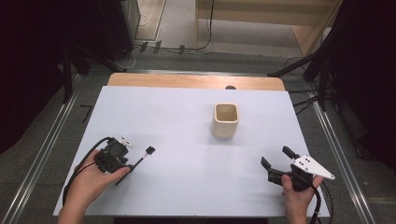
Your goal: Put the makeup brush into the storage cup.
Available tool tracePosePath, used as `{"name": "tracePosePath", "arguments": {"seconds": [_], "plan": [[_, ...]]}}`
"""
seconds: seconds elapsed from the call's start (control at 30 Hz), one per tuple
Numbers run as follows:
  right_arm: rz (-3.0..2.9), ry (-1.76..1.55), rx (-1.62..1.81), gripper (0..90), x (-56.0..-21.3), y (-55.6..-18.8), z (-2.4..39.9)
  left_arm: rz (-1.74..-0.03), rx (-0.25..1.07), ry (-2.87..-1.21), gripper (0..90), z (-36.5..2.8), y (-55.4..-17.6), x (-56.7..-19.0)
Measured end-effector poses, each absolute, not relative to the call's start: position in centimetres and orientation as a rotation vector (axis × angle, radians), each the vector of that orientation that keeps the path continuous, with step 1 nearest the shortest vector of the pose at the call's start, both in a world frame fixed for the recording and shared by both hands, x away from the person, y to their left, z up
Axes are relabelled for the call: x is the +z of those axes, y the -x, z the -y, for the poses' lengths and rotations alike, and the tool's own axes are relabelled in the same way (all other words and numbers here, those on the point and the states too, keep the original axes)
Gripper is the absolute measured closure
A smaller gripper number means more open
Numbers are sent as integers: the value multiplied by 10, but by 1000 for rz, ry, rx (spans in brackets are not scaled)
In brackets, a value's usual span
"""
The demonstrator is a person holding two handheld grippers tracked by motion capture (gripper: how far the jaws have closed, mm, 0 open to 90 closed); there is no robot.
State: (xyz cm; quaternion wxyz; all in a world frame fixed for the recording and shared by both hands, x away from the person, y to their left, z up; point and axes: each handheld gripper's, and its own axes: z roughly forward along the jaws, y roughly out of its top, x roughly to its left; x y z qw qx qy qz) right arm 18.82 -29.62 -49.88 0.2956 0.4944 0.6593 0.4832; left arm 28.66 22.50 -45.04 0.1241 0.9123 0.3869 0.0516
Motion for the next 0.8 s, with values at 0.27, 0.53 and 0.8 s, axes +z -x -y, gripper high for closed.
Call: {"name": "tracePosePath", "arguments": {"seconds": [0.27, 0.53, 0.8], "plan": [[-1760, -1316, 1278, 86, -499, -189, 295, -1156, 144, -2712, 757, -222, -287, -456], [-1763, -1326, 1277, 86, -501, -190, 296, -1135, 125, -2780, 779, -214, -286, -462], [-1766, -1331, 1271, 87, -501, -191, 295, -1135, 155, -2796, 830, -210, -285, -464]]}}
